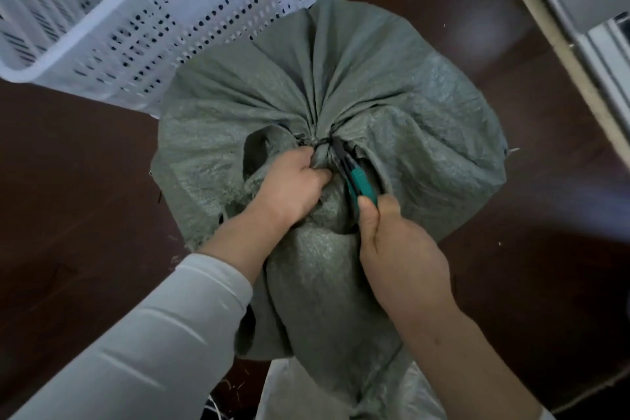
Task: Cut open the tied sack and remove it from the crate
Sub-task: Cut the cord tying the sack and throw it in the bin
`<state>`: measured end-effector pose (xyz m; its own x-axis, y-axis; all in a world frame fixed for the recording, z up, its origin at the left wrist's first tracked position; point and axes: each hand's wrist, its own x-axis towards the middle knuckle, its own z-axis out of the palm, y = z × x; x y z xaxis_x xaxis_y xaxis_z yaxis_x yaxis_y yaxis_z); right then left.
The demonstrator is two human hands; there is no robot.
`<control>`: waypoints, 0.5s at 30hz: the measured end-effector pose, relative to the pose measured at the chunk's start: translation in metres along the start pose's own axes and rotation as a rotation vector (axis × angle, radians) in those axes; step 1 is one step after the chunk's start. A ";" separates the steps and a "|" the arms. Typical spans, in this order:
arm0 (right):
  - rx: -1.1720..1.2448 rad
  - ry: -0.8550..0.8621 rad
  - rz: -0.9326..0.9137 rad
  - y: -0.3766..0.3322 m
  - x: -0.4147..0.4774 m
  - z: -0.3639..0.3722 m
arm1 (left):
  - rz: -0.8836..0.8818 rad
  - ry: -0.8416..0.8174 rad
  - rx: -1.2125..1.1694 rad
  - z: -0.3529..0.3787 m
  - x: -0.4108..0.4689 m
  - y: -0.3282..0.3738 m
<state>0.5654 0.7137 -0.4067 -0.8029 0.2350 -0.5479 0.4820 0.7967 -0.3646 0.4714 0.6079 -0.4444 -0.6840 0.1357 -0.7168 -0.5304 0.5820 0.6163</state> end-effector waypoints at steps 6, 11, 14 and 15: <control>-0.023 0.055 -0.010 -0.002 0.021 -0.002 | 0.076 0.054 0.138 0.007 0.000 0.002; -0.046 0.018 -0.027 0.003 0.015 -0.002 | 0.011 0.000 0.087 0.004 0.000 0.003; -0.090 0.007 -0.053 0.007 0.002 -0.003 | -0.034 0.019 0.015 0.006 -0.003 0.001; -0.097 0.017 -0.049 0.008 0.005 -0.003 | -0.017 0.029 0.056 0.009 -0.003 0.000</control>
<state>0.5641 0.7230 -0.4097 -0.8308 0.2036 -0.5180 0.4067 0.8575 -0.3152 0.4778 0.6149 -0.4456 -0.6896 0.1021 -0.7169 -0.5140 0.6284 0.5839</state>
